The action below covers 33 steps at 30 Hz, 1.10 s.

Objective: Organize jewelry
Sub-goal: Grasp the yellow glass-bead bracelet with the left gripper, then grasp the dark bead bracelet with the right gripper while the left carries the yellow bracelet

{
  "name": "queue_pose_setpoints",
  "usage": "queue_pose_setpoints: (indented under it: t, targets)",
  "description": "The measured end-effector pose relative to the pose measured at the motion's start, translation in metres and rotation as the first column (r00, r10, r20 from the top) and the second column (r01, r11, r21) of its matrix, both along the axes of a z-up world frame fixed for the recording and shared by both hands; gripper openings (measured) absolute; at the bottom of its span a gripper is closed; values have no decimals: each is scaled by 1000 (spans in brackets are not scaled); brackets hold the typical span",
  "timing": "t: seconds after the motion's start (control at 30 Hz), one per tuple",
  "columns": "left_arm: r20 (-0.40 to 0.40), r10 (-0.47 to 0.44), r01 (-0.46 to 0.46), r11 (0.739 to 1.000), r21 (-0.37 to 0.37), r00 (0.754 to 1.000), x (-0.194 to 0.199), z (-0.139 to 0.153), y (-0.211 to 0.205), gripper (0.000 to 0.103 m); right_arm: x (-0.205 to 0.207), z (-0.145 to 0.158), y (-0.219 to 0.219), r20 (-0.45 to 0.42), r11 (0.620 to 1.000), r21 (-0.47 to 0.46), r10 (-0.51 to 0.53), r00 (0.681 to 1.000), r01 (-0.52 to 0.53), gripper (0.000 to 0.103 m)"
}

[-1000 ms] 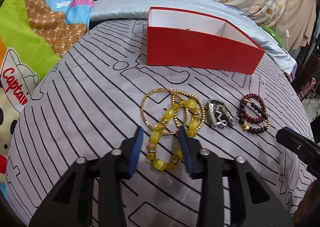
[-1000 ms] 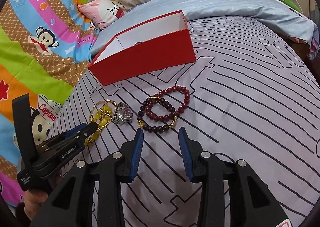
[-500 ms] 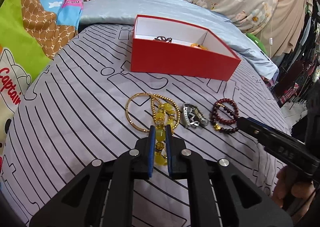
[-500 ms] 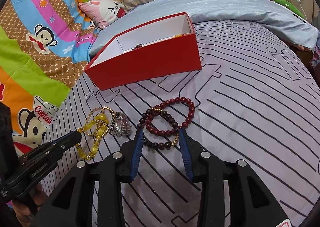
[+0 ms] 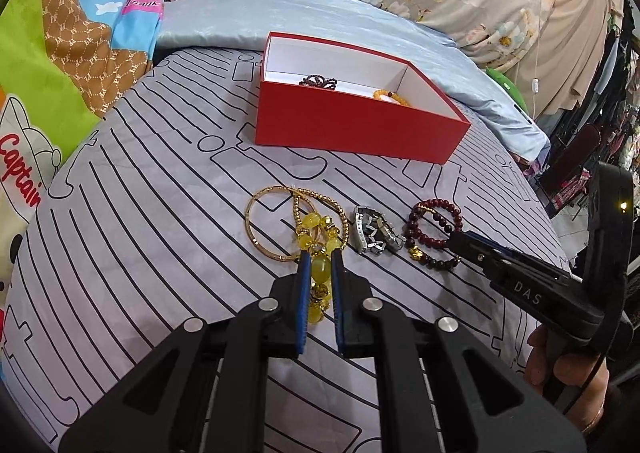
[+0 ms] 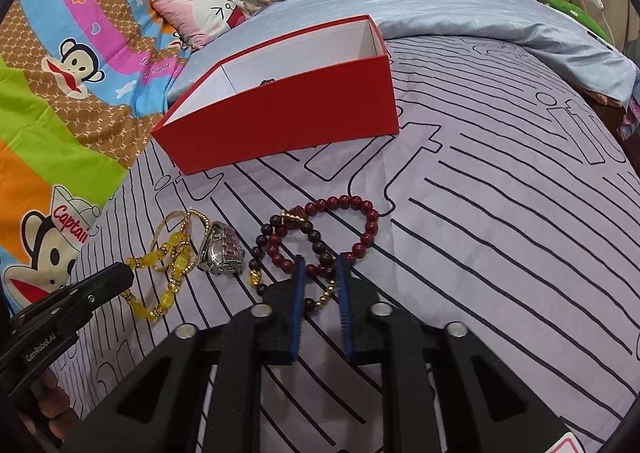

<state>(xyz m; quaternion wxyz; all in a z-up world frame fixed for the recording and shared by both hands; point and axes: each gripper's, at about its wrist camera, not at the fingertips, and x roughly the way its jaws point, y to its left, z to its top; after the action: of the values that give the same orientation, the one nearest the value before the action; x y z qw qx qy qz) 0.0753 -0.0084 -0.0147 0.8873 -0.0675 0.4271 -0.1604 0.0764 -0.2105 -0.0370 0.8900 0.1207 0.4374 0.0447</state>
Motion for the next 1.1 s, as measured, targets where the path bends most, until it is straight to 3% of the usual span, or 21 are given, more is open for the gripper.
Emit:
queue_pose_setpoints:
  t: [0.47,0.9,1.1]
  targets:
    - [14,7,-7,1000,-20,1000,-4,12,3,9,-11,17,-2,49,999,35,-7,999,5,6]
    - [75,-7,11,999,-52,997,-6,51,8,9,-22,80,0,185,998,49,20,983,-29,0]
    - [110,-7,13,998,-58,994,-6,66,9,9,-22,69,-2,150,1000,1,20,988,-20,3]
